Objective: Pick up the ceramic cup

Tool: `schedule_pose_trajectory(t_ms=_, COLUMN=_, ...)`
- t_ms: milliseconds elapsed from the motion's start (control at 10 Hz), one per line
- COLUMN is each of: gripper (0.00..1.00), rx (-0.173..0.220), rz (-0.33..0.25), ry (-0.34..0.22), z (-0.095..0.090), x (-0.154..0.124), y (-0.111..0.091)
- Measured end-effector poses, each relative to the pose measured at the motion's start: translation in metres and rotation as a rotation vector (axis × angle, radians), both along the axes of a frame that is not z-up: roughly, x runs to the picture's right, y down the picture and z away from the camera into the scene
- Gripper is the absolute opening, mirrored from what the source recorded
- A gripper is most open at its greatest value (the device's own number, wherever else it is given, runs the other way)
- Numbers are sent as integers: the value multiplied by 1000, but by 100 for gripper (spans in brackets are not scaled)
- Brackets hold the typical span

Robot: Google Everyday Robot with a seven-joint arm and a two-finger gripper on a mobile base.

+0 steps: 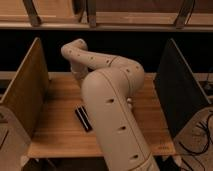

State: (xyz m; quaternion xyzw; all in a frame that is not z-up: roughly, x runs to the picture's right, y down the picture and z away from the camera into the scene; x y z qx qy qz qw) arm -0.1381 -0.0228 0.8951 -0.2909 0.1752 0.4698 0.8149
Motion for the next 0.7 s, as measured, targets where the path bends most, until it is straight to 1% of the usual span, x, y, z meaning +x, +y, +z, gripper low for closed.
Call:
schedule_pose_trajectory(t_ms=400, gripper=80, rx=-1, rz=6, ry=-10, z=1, x=-2, y=-3)
schedule_pose_trajectory(t_ms=500, gripper=80, rx=18, rz=18, ry=-25, z=-3, x=-4, y=-11)
schedule_pose_trajectory(t_ms=600, gripper=80, rx=53, rz=28, ry=-42, z=-11, x=-6, y=-25)
schedule_pose_trajectory(t_ms=700, gripper=80, rx=112, rz=40, ry=-59, z=-24, x=-6, y=-48)
